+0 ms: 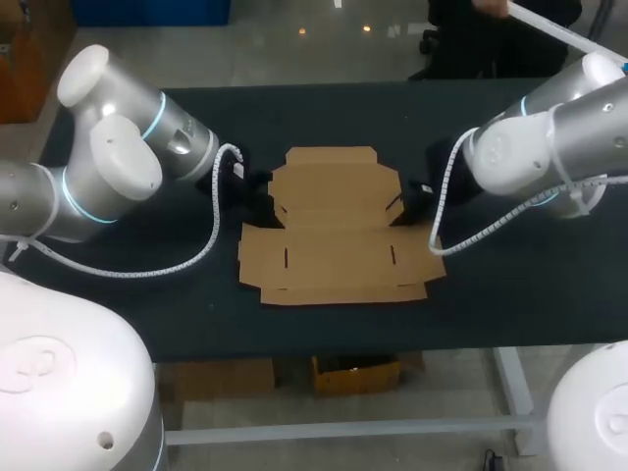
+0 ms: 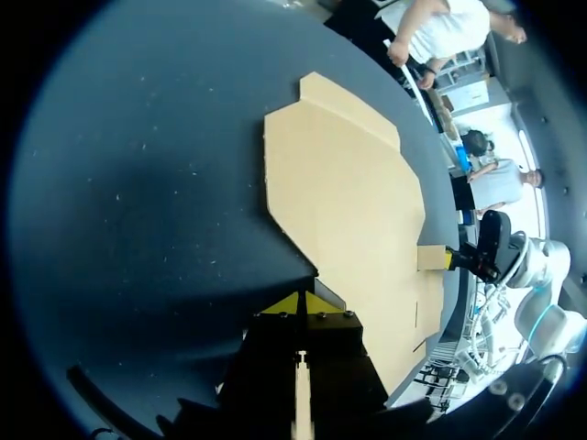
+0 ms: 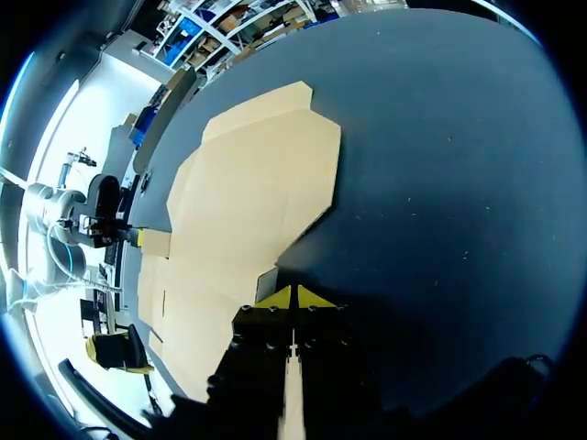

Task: Assemble the packaging by folding the flat box into shape, placing the metal phone stand inside, and closing the box properly

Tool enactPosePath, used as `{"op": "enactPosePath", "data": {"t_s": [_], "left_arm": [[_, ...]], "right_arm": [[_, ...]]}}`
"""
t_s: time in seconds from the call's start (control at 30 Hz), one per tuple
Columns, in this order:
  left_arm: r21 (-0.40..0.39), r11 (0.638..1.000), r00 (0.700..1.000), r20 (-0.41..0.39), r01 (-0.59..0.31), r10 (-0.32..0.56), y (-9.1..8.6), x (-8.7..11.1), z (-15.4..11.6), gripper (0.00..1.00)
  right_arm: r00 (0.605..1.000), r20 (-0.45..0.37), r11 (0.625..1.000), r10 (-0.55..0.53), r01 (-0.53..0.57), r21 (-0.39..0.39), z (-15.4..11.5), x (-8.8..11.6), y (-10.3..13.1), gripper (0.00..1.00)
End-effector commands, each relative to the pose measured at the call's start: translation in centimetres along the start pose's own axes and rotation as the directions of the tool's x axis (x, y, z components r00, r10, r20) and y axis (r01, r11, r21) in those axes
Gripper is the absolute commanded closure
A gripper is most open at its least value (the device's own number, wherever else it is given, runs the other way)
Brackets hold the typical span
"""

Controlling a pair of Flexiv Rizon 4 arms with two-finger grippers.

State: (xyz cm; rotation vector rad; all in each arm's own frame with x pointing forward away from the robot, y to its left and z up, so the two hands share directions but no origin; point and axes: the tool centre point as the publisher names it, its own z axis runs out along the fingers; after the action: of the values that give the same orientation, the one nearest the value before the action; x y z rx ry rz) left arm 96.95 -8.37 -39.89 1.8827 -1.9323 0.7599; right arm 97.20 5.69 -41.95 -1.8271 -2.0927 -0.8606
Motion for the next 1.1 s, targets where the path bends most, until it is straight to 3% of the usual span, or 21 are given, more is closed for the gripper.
{"op": "enactPosePath", "data": {"t_s": [0.03, 1.1], "left_arm": [[-0.003, 1.000, 1.000, 0.014, 0.003, -0.003, 0.01, 0.23, -0.02, 1.00], [0.019, 0.999, 0.996, 0.077, 0.038, -0.039, 0.56, 0.60, -0.66, 1.00]], "right_arm": [[0.999, 0.050, 1.000, 0.009, -0.009, -0.002, 0.22, 0.64, -0.11, 1.00], [0.995, 0.100, 1.000, 0.023, -0.023, -0.002, 0.29, 1.44, -0.34, 1.00]]}}
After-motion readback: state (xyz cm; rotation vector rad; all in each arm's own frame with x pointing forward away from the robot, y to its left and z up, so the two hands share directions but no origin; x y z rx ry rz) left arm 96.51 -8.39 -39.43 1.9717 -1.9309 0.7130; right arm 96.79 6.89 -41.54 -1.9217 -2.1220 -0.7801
